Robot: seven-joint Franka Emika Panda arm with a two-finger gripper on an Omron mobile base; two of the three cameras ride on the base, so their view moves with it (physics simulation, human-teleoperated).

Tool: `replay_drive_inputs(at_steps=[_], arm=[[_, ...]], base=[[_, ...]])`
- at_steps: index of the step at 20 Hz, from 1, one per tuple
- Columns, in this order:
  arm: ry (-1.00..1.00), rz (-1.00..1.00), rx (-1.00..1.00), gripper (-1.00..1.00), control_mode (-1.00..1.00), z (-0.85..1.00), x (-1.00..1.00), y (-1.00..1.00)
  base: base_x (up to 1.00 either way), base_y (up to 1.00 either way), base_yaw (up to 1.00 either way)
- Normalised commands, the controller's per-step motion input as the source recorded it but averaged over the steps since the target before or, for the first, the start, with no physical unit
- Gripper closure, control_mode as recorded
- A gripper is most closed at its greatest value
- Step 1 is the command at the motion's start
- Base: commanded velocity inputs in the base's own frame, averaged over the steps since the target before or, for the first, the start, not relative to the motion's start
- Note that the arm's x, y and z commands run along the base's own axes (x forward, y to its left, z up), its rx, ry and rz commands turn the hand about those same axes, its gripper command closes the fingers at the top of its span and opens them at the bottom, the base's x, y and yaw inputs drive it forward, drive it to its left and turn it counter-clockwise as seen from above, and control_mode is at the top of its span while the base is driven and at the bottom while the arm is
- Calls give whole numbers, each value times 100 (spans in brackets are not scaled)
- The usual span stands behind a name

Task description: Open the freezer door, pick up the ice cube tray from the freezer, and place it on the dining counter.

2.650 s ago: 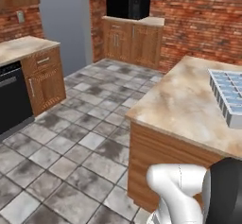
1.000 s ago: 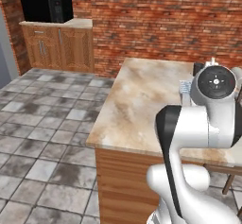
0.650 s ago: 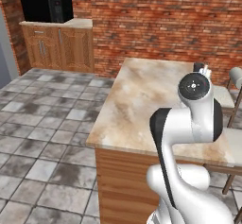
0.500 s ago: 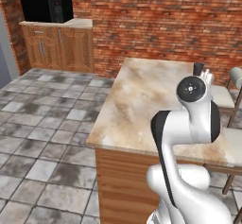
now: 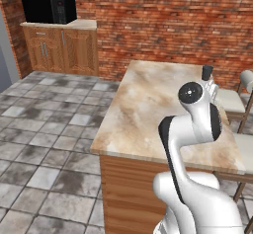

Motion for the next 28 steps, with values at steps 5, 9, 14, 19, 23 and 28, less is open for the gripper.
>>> replay_drive_inputs(at_steps=[5,9,14,19,23,28], arm=[[10,-5,6,100,-100,-40,51,-8],[2,-4,2,100,-100,-42,72,-4],[0,0,2,100,-100,-44,66,-12],[0,0,3,100,-100,-42,77,-10],[0,0,4,100,-100,-44,74,-16],[0,0,3,100,-100,-45,71,-16]], base=[[0,0,0],[0,0,0],[0,0,0],[0,0,0],[0,0,0],[0,0,0]])
